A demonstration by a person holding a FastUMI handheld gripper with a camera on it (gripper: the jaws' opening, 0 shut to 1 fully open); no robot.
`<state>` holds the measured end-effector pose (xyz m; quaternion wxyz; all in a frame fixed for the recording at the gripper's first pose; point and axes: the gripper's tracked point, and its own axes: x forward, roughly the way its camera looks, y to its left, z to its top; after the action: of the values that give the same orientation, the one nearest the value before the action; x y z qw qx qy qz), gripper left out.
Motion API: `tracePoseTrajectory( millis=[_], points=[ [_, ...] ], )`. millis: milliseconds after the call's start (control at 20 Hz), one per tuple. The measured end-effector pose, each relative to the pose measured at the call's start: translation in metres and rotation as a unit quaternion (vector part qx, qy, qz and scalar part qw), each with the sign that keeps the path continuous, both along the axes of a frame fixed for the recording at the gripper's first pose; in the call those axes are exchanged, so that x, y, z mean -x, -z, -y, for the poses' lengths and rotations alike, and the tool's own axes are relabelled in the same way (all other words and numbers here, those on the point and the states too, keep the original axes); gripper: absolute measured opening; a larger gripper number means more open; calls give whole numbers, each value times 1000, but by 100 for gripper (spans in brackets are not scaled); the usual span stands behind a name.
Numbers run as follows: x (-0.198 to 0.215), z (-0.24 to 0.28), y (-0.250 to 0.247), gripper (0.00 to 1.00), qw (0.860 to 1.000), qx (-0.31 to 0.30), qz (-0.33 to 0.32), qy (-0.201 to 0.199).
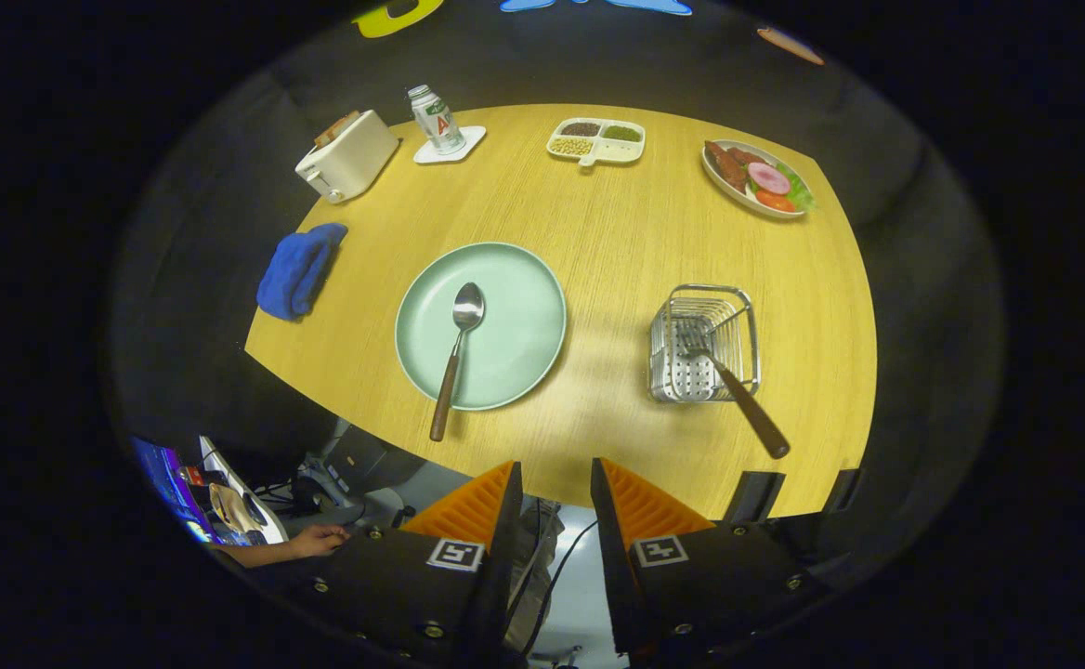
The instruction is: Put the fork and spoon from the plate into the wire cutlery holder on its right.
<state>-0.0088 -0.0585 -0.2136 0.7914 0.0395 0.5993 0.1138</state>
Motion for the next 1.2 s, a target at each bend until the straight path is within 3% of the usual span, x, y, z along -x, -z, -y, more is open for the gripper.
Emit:
tracePoseTrajectory(
  millis=[350,400,450,1200],
  points=[
    [7,-52,24,47,999,-42,-32,0],
    [5,-58,23,50,998,-49,-37,1],
    [5,-66,29,64,998,-52,-43,-1],
    [-5,-110,82,64,994,-37,-100,-17]
  ],
)
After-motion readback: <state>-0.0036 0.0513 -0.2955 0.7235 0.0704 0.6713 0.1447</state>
